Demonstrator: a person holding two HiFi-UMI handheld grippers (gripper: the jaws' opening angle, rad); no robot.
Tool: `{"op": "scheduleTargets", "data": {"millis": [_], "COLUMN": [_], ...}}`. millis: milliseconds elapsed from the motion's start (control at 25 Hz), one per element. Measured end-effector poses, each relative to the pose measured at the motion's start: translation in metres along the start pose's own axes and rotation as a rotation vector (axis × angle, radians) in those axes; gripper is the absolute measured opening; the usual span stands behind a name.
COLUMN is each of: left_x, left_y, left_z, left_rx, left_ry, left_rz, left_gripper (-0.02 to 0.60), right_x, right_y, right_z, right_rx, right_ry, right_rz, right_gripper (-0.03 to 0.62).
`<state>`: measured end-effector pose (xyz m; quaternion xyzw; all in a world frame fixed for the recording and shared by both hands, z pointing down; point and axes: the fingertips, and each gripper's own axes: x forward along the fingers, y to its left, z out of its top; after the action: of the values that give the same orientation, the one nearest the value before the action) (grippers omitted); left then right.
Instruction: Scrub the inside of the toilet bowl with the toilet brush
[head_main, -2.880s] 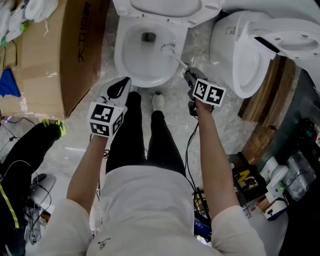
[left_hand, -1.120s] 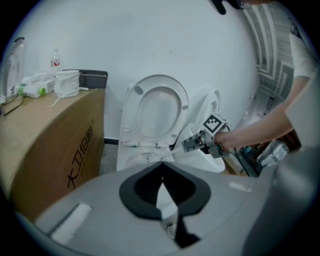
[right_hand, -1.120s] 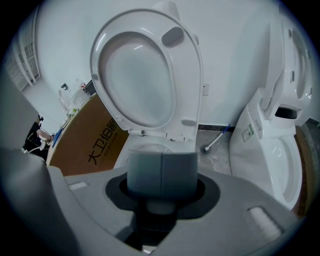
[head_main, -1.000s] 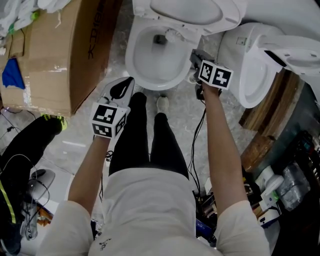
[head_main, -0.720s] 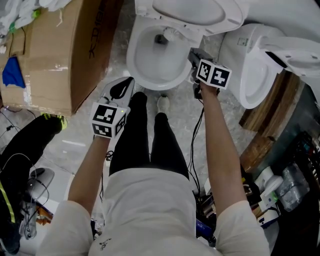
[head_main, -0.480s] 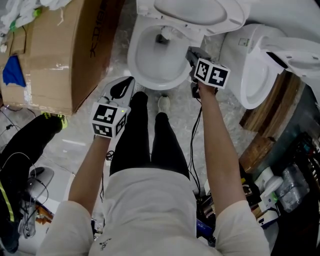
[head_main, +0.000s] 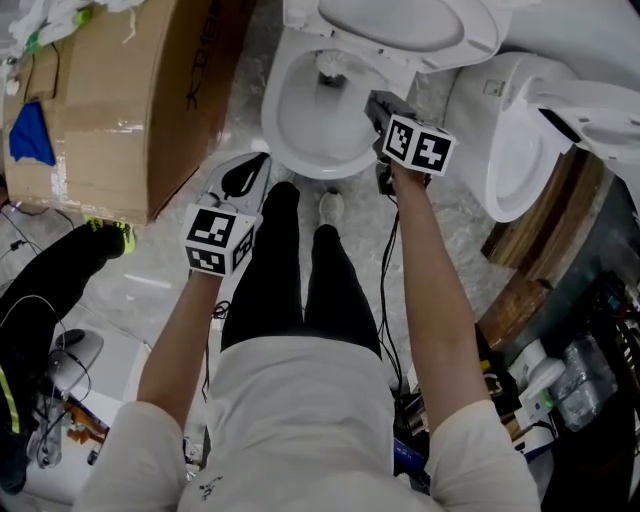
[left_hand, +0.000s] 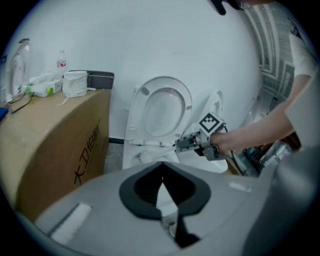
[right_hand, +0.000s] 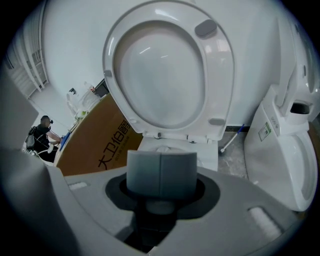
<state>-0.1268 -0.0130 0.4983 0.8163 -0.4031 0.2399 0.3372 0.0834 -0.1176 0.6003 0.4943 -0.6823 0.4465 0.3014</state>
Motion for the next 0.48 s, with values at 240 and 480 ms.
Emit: {"op": "scheduleTargets", "data": {"millis": [240,480], "left_x": [-0.004,-0.007], "left_y": [0.0,-0.006], "left_z": [-0.001,-0.005], "left_rx": [-0.001,-0.005], "left_ry": [-0.01,-0.013], "left_rz": [0.015,0.026], "left_gripper": [-0.011,-0.011], "right_x": [0.004,0.004], "right_y": [0.014,0.021], "right_z": [-0.004,-0.009], "right_rx": [-0.015,-0.031], "right_ry": [-0.002,0.001], "right_rz": [0.031,0.06], "right_gripper": [0.149,0.149]}}
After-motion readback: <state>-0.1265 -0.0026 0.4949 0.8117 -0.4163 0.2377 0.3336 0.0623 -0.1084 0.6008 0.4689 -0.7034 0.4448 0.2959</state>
